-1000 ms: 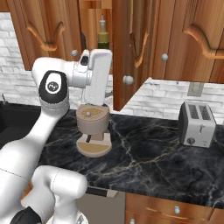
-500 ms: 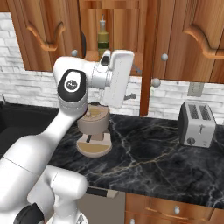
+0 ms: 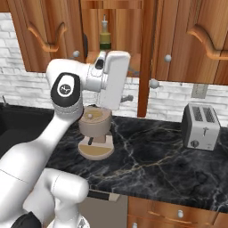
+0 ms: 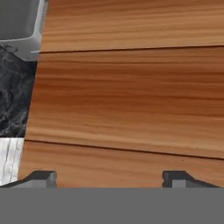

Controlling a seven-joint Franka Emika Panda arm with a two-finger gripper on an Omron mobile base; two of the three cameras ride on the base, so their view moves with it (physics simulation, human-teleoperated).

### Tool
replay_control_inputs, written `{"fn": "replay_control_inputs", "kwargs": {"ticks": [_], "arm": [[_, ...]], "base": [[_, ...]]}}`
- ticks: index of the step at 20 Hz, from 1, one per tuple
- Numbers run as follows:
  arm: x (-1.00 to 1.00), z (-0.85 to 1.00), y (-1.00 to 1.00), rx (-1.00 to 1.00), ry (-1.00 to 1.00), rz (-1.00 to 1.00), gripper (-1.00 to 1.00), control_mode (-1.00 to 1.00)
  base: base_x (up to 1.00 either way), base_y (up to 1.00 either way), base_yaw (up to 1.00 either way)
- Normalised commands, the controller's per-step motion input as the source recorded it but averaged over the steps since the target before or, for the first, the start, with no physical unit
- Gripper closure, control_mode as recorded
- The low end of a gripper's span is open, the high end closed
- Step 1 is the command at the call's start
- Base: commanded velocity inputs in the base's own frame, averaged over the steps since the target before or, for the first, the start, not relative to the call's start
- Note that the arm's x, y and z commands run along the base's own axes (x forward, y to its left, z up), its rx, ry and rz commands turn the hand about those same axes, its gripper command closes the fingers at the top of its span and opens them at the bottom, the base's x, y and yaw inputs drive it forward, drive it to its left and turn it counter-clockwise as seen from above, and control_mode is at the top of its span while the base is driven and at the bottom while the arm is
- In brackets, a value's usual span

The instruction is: Move the oil and vinegar bottle and syrup bottle from the cabinet to the dining counter.

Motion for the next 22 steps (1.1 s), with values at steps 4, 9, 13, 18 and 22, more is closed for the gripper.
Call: {"fn": "replay_control_inputs", "kwargs": {"ticks": [4,9,13,18,22], "arm": [[-0.49,-0.02,0.77,0.01,-0.19,0.0,-1.0,-1.0],[-0.41,-0.09,0.85,0.06,-0.24,0.04,-1.0,-1.0],[-0.27,-0.17,0.9,0.11,-0.27,0.14,-1.0,-1.0],[-0.09,-0.18,0.79,0.16,-0.33,0.19,-1.0,-1.0],[0.0,-0.12,0.61,0.17,-0.31,0.22,-1.0,-1.0]], "base": [[0.0,0.0,0.0],[0.0,0.0,0.0],[0.0,0.0,0.0],[0.0,0.0,0.0],[0.0,0.0,0.0]]}}
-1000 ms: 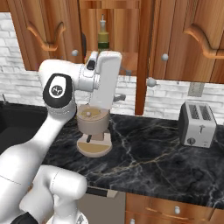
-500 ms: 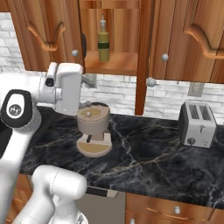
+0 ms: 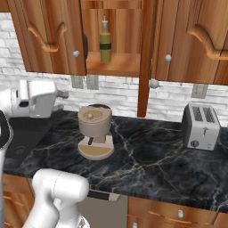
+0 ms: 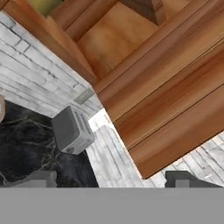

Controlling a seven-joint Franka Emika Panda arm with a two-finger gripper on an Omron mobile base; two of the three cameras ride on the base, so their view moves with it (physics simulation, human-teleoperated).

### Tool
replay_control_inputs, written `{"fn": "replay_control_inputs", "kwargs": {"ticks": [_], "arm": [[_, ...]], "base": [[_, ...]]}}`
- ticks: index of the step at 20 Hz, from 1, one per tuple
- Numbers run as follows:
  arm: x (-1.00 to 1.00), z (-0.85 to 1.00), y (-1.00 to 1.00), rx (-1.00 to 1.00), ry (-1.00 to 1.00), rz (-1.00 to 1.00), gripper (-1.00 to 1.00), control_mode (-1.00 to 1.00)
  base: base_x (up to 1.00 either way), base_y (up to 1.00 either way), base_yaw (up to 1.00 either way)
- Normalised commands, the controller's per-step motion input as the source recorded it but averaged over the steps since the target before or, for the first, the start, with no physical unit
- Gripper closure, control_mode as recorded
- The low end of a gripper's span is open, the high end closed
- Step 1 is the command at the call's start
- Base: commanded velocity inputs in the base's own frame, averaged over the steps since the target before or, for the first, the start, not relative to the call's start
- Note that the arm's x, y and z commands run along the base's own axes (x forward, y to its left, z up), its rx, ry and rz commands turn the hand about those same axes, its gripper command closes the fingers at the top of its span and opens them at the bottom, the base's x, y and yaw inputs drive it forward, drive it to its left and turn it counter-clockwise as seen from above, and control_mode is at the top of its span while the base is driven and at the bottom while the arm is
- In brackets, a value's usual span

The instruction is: Move the oil and vinegar bottle and syrup bottle from the cabinet to the dining counter.

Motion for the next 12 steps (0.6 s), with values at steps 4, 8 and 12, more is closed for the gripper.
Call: {"fn": "replay_control_inputs", "kwargs": {"ticks": [4,8,12], "arm": [[0.03,0.0,0.53,0.2,-0.28,0.28,-1.0,-1.0],[0.1,0.0,0.4,0.22,-0.28,0.29,-1.0,-1.0],[0.14,0.01,0.31,0.22,-0.29,0.27,-1.0,-1.0]], "base": [[0.0,0.0,0.0],[0.0,0.0,0.0],[0.0,0.0,0.0]]}}
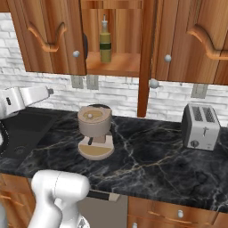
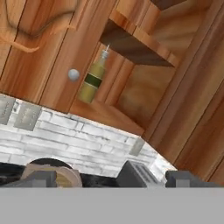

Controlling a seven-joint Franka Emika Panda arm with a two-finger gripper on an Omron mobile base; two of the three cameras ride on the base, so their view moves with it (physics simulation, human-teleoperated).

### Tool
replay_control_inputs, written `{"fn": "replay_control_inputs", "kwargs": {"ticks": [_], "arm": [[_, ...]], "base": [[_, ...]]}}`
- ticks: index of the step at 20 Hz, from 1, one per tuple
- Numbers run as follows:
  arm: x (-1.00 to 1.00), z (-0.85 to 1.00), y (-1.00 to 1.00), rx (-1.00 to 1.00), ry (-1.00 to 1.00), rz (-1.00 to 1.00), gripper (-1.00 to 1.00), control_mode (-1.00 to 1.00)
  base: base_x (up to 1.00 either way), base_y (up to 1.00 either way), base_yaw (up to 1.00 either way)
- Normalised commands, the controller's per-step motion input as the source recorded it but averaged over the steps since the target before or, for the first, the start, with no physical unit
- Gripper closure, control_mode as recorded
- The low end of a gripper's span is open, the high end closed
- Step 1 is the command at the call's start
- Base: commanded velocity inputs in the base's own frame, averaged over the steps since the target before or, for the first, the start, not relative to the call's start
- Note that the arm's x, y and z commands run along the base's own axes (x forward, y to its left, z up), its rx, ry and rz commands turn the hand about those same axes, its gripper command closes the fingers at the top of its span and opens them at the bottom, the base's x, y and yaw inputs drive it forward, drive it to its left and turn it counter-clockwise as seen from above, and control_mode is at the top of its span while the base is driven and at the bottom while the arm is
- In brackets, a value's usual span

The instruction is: Move the oil and vinegar bottle and syrup bottle from the cabinet to the dining counter.

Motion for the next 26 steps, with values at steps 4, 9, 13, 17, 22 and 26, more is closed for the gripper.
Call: {"fn": "replay_control_inputs", "kwargs": {"ticks": [4,9,13,17,22,26], "arm": [[0.18,0.1,0.15,0.19,-0.25,0.25,-1.0,-1.0],[0.23,0.19,0.0,0.13,-0.24,0.23,-1.0,-1.0],[0.21,0.31,0.0,0.07,-0.21,0.19,-1.0,-1.0],[0.11,0.38,0.08,0.04,-0.16,0.14,-1.0,-1.0],[0.04,0.25,0.14,0.0,-0.07,0.06,-1.0,-1.0],[0.18,0.23,0.0,0.0,0.03,0.0,-1.0,-1.0]], "base": [[0.0,0.0,0.0],[0.0,0.0,0.0],[0.0,0.0,0.0],[0.0,0.0,0.0],[0.0,0.0,0.0],[0.0,0.0,0.0]]}}
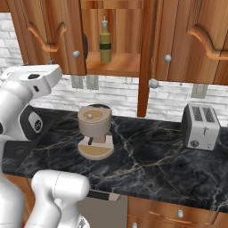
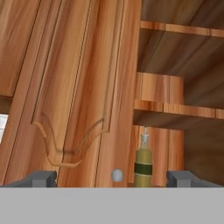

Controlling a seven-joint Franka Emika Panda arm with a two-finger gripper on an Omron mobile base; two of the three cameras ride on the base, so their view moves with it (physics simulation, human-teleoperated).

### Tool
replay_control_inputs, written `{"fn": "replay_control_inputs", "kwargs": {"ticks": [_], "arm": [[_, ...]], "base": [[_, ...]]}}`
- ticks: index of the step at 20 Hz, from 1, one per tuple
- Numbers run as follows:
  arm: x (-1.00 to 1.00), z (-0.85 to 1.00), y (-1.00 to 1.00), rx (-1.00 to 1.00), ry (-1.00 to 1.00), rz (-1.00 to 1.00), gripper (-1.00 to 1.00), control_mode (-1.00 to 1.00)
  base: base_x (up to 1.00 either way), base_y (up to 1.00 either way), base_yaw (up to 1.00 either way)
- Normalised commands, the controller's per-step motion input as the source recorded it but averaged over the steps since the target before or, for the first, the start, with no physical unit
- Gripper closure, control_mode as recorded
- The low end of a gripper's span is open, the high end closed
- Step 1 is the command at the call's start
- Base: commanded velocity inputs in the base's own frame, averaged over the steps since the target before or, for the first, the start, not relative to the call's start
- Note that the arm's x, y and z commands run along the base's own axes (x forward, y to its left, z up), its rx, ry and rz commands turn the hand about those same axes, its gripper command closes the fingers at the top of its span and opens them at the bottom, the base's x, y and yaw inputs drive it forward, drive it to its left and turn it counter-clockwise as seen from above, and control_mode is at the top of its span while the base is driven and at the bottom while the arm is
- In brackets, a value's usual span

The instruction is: Move the oil and vinegar bottle and syrup bottle from the cabinet to the dining counter.

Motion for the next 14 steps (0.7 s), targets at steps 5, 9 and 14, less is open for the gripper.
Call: {"fn": "replay_control_inputs", "kwargs": {"ticks": [5,9,14], "arm": [[0.21,0.19,0.0,-0.01,0.15,-0.02,-1.0,-1.0],[0.15,0.0,-0.04,-0.01,0.1,0.0,-1.0,-1.0],[0.07,-0.16,-0.16,0.0,0.01,0.0,-1.0,-1.0]], "base": [[0.0,0.0,0.0],[0.0,0.0,0.0],[0.0,0.0,0.0]]}}
